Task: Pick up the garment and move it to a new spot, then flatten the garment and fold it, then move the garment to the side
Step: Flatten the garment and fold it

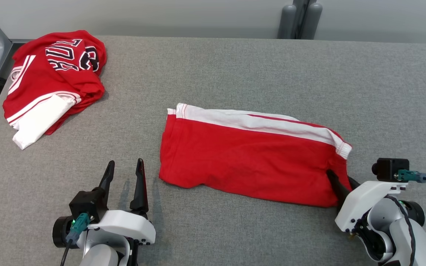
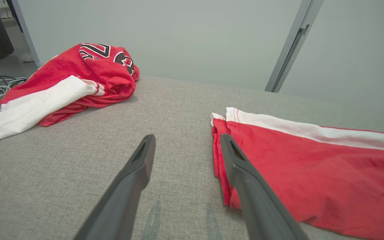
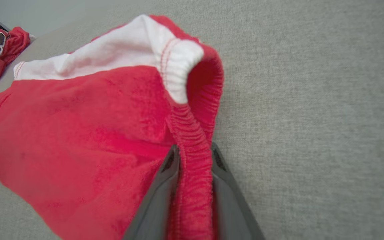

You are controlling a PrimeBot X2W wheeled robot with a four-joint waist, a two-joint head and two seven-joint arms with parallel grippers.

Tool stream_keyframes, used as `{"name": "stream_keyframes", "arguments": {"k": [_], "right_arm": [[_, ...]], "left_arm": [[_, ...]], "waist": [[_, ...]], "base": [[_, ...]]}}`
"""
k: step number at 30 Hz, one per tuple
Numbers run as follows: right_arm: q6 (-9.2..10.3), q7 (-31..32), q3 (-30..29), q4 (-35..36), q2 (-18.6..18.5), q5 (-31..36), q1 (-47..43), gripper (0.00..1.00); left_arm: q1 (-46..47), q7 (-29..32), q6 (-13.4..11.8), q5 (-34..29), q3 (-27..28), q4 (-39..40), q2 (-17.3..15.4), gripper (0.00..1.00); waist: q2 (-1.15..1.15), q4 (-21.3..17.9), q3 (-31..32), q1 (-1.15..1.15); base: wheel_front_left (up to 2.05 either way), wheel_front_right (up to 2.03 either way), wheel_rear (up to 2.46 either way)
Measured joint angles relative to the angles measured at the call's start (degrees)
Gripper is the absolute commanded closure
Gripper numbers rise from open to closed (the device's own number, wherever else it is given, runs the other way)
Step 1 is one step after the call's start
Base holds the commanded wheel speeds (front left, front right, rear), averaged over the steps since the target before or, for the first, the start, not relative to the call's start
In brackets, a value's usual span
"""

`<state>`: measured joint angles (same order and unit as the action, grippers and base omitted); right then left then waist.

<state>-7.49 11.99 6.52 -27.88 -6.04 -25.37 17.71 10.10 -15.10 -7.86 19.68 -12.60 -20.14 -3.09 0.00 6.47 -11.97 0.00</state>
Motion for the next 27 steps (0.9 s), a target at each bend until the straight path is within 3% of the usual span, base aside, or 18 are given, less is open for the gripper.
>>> {"name": "stream_keyframes", "arguments": {"k": [1,2,8,13,20,27], "right_arm": [[0.0,0.4,0.2,-0.2,0.0,-0.6,0.2,0.82],[0.0,0.6,0.4,-0.2,-0.1,-1.3,0.3,1.0],[-0.01,2.0,1.2,0.3,-1.0,-5.1,1.3,1.0],[-0.01,4.9,0.6,2.6,-4.4,-9.1,1.9,1.0],[-0.01,9.9,-5.3,4.6,-11.5,-10.9,1.6,1.0],[0.0,12.8,-10.7,4.9,-13.7,-9.3,1.0,1.0]], "left_arm": [[0.0,0.0,0.0,0.0,0.2,0.0,0.0,0.0],[0.0,0.0,0.1,-0.1,0.3,0.0,0.0,0.0],[0.0,0.0,0.6,-1.1,0.8,0.3,0.2,0.0],[0.1,0.0,1.1,-2.0,0.9,0.9,0.2,0.0],[0.1,0.0,1.8,-2.6,0.2,1.1,0.3,0.0],[0.1,0.0,1.8,-2.6,-0.6,0.8,0.3,0.0]], "waist": [[0.0,0.0,0.0,0.0],[0.0,-0.1,0.0,0.0],[0.0,-1.2,0.1,0.0],[0.0,-2.9,0.4,0.0],[0.0,-5.6,1.0,0.0],[0.0,-7.3,1.2,0.0]], "base": [[0.0,0.0,0.0],[0.0,0.0,0.0],[0.0,0.0,0.0],[0.0,0.0,0.0],[0.0,0.0,0.0],[0.0,0.0,0.0]]}}
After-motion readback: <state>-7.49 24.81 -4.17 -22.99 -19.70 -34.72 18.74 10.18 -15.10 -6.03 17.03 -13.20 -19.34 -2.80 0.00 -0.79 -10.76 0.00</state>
